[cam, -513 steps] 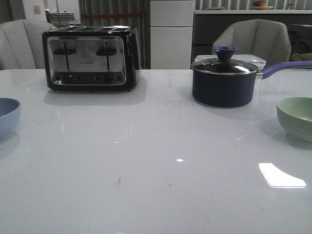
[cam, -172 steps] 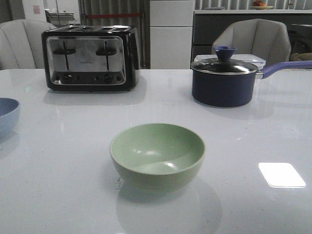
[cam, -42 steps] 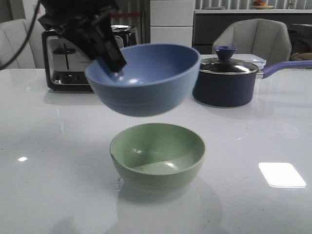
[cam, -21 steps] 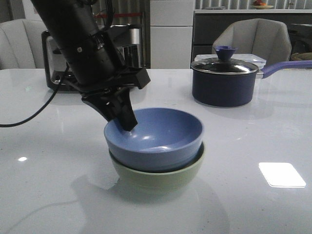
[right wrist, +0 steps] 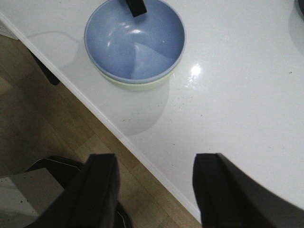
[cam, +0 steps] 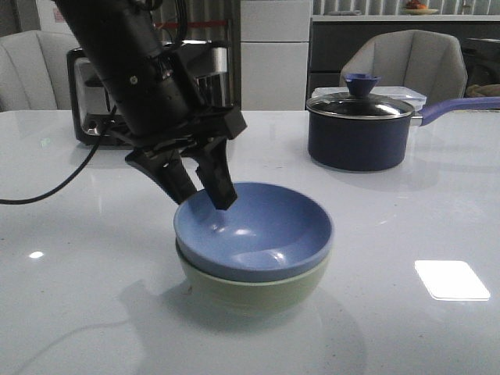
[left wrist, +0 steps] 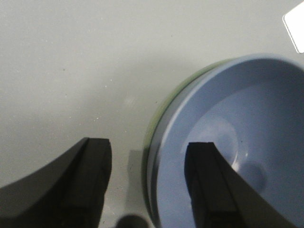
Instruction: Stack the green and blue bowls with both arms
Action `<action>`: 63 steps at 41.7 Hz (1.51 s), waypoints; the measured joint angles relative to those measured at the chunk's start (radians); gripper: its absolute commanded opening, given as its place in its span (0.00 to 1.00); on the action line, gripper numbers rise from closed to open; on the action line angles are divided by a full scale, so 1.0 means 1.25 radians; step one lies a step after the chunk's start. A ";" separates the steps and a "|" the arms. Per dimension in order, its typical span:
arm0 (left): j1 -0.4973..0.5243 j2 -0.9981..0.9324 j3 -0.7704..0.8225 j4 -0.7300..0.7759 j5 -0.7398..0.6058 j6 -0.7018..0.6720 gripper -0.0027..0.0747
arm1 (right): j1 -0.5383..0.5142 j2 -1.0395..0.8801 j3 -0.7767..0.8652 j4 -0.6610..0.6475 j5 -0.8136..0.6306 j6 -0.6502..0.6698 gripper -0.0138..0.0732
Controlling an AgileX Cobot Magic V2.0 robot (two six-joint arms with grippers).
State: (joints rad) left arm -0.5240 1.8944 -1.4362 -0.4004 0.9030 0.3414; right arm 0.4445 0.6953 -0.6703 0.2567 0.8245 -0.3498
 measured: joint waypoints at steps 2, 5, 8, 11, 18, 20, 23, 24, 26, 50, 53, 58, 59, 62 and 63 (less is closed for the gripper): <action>0.000 -0.025 -0.001 -0.002 0.000 0.000 0.60 | 0.000 0.000 0.000 0.000 0.000 0.000 0.69; 0.000 -0.079 -0.003 0.003 0.003 0.000 0.60 | 0.000 0.000 0.000 0.000 0.000 0.000 0.69; 0.000 -0.136 -0.003 0.013 0.012 0.000 0.60 | 0.000 0.000 0.000 0.000 0.000 0.000 0.69; 0.000 -0.199 0.010 0.021 0.017 0.000 0.60 | 0.000 0.000 0.000 0.000 0.000 0.000 0.69; -0.010 -0.350 0.095 0.058 0.027 0.000 0.60 | 0.000 0.000 0.000 0.000 0.000 0.000 0.69; -0.014 -0.392 0.130 0.071 0.030 -0.003 0.60 | 0.000 0.000 0.000 0.000 0.000 0.000 0.69; -0.017 -0.453 0.182 0.086 0.032 -0.010 0.60 | 0.000 0.000 0.000 0.000 0.000 0.000 0.69; -0.017 -0.477 0.198 0.095 0.034 -0.017 0.60 | 0.000 0.000 0.000 0.000 0.000 0.000 0.69; -0.017 -0.520 0.235 0.116 0.035 -0.036 0.60 | 0.000 0.000 0.000 0.000 0.000 0.000 0.69; -0.017 -1.025 0.555 0.354 0.008 -0.277 0.60 | -0.018 0.000 0.000 -0.029 0.000 0.065 0.69; -0.017 -1.056 0.566 0.354 0.000 -0.277 0.60 | -0.042 0.000 0.000 -0.063 0.004 0.117 0.69; -0.017 -1.076 0.571 0.354 -0.001 -0.277 0.60 | -0.071 -0.008 0.000 -0.092 0.018 0.151 0.69; -0.017 -1.076 0.571 0.354 -0.001 -0.277 0.60 | -0.073 -0.010 0.000 -0.092 0.020 0.154 0.69; -0.017 -1.076 0.573 0.354 -0.001 -0.277 0.59 | -0.074 -0.024 0.003 -0.092 0.019 0.157 0.69; -0.017 -1.076 0.573 0.354 -0.001 -0.277 0.57 | -0.075 -0.026 0.006 -0.092 0.019 0.157 0.69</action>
State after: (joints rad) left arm -0.5456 0.5495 -0.7199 0.0425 0.9013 -0.0053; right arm 0.3510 0.6628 -0.6631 0.1416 0.8487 -0.1531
